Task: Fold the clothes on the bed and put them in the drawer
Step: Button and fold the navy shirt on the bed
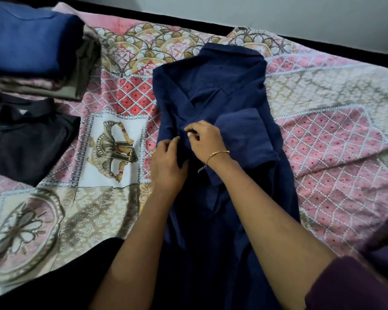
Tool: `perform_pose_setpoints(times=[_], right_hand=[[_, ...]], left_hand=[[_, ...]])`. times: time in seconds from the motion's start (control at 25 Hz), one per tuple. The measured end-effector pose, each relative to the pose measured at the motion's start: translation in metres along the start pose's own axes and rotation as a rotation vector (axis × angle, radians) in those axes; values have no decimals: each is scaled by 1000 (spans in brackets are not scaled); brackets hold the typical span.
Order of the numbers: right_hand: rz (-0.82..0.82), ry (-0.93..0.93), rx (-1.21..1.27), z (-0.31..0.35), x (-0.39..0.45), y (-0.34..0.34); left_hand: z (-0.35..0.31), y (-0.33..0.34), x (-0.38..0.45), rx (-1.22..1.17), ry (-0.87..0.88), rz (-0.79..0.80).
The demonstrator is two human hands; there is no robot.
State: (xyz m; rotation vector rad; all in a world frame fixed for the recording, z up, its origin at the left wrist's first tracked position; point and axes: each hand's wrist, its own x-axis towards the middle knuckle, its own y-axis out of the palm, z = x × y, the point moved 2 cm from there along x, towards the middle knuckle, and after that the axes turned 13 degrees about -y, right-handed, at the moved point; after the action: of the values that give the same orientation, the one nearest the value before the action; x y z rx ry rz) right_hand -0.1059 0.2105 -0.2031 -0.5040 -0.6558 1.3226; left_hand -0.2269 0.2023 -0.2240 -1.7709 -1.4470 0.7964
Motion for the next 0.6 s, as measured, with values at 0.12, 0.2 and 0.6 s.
perform_pose_setpoints(times=[0.12, 0.2, 0.6], right_hand=[[295, 117, -135, -8, 20, 11], [397, 136, -290, -5, 32, 18], [27, 468, 270, -12, 101, 13]], left_hand=[[4, -6, 20, 94, -27, 76], [8, -16, 27, -45, -204, -112], [-24, -8, 4, -242, 178, -227]])
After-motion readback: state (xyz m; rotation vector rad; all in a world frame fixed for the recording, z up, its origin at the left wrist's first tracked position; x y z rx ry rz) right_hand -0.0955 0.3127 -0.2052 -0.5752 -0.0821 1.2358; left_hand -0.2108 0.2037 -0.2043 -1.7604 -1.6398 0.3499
